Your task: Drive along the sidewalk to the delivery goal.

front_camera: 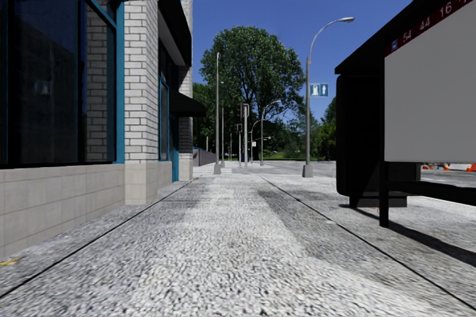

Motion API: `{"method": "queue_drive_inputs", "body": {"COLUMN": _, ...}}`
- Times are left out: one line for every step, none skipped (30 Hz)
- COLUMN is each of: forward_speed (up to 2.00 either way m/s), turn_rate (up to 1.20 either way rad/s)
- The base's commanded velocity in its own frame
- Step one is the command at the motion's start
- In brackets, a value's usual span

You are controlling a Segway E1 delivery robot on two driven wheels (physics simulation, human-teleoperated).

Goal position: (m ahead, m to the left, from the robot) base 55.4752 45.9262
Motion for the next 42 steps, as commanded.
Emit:
{"method": "queue_drive_inputs", "body": {"forward_speed": 2.0, "turn_rate": 0.0}}
{"method": "queue_drive_inputs", "body": {"forward_speed": 2.0, "turn_rate": 0.0}}
{"method": "queue_drive_inputs", "body": {"forward_speed": 2.0, "turn_rate": 0.0}}
{"method": "queue_drive_inputs", "body": {"forward_speed": 2.0, "turn_rate": 0.0}}
{"method": "queue_drive_inputs", "body": {"forward_speed": 2.0, "turn_rate": 0.0}}
{"method": "queue_drive_inputs", "body": {"forward_speed": 2.0, "turn_rate": 0.0}}
{"method": "queue_drive_inputs", "body": {"forward_speed": 2.0, "turn_rate": 0.0}}
{"method": "queue_drive_inputs", "body": {"forward_speed": 2.0, "turn_rate": 0.0}}
{"method": "queue_drive_inputs", "body": {"forward_speed": 2.0, "turn_rate": 0.0}}
{"method": "queue_drive_inputs", "body": {"forward_speed": 2.0, "turn_rate": 0.0}}
{"method": "queue_drive_inputs", "body": {"forward_speed": 2.0, "turn_rate": 0.0}}
{"method": "queue_drive_inputs", "body": {"forward_speed": 2.0, "turn_rate": 0.0}}
{"method": "queue_drive_inputs", "body": {"forward_speed": 2.0, "turn_rate": 0.0}}
{"method": "queue_drive_inputs", "body": {"forward_speed": 2.0, "turn_rate": 0.0}}
{"method": "queue_drive_inputs", "body": {"forward_speed": 2.0, "turn_rate": 0.0}}
{"method": "queue_drive_inputs", "body": {"forward_speed": 2.0, "turn_rate": 0.0}}
{"method": "queue_drive_inputs", "body": {"forward_speed": 2.0, "turn_rate": 0.0}}
{"method": "queue_drive_inputs", "body": {"forward_speed": 2.0, "turn_rate": 0.0}}
{"method": "queue_drive_inputs", "body": {"forward_speed": 2.0, "turn_rate": 0.0}}
{"method": "queue_drive_inputs", "body": {"forward_speed": 2.0, "turn_rate": 0.0}}
{"method": "queue_drive_inputs", "body": {"forward_speed": 2.0, "turn_rate": 0.0}}
{"method": "queue_drive_inputs", "body": {"forward_speed": 2.0, "turn_rate": 0.0}}
{"method": "queue_drive_inputs", "body": {"forward_speed": 2.0, "turn_rate": 0.0}}
{"method": "queue_drive_inputs", "body": {"forward_speed": 2.0, "turn_rate": 0.0}}
{"method": "queue_drive_inputs", "body": {"forward_speed": 2.0, "turn_rate": 0.0}}
{"method": "queue_drive_inputs", "body": {"forward_speed": 2.0, "turn_rate": 0.0}}
{"method": "queue_drive_inputs", "body": {"forward_speed": 2.0, "turn_rate": 0.0}}
{"method": "queue_drive_inputs", "body": {"forward_speed": 2.0, "turn_rate": 0.0}}
{"method": "queue_drive_inputs", "body": {"forward_speed": 2.0, "turn_rate": 0.0}}
{"method": "queue_drive_inputs", "body": {"forward_speed": 2.0, "turn_rate": 0.0}}
{"method": "queue_drive_inputs", "body": {"forward_speed": 2.0, "turn_rate": 0.0}}
{"method": "queue_drive_inputs", "body": {"forward_speed": 2.0, "turn_rate": 0.0}}
{"method": "queue_drive_inputs", "body": {"forward_speed": 2.0, "turn_rate": 0.0}}
{"method": "queue_drive_inputs", "body": {"forward_speed": 2.0, "turn_rate": 0.0}}
{"method": "queue_drive_inputs", "body": {"forward_speed": 2.0, "turn_rate": 0.0}}
{"method": "queue_drive_inputs", "body": {"forward_speed": 2.0, "turn_rate": 0.0}}
{"method": "queue_drive_inputs", "body": {"forward_speed": 2.0, "turn_rate": 0.0}}
{"method": "queue_drive_inputs", "body": {"forward_speed": 2.0, "turn_rate": 0.0}}
{"method": "queue_drive_inputs", "body": {"forward_speed": 2.0, "turn_rate": 0.0}}
{"method": "queue_drive_inputs", "body": {"forward_speed": 2.0, "turn_rate": 0.0}}
{"method": "queue_drive_inputs", "body": {"forward_speed": 2.0, "turn_rate": 0.0}}
{"method": "queue_drive_inputs", "body": {"forward_speed": 2.0, "turn_rate": 0.0}}
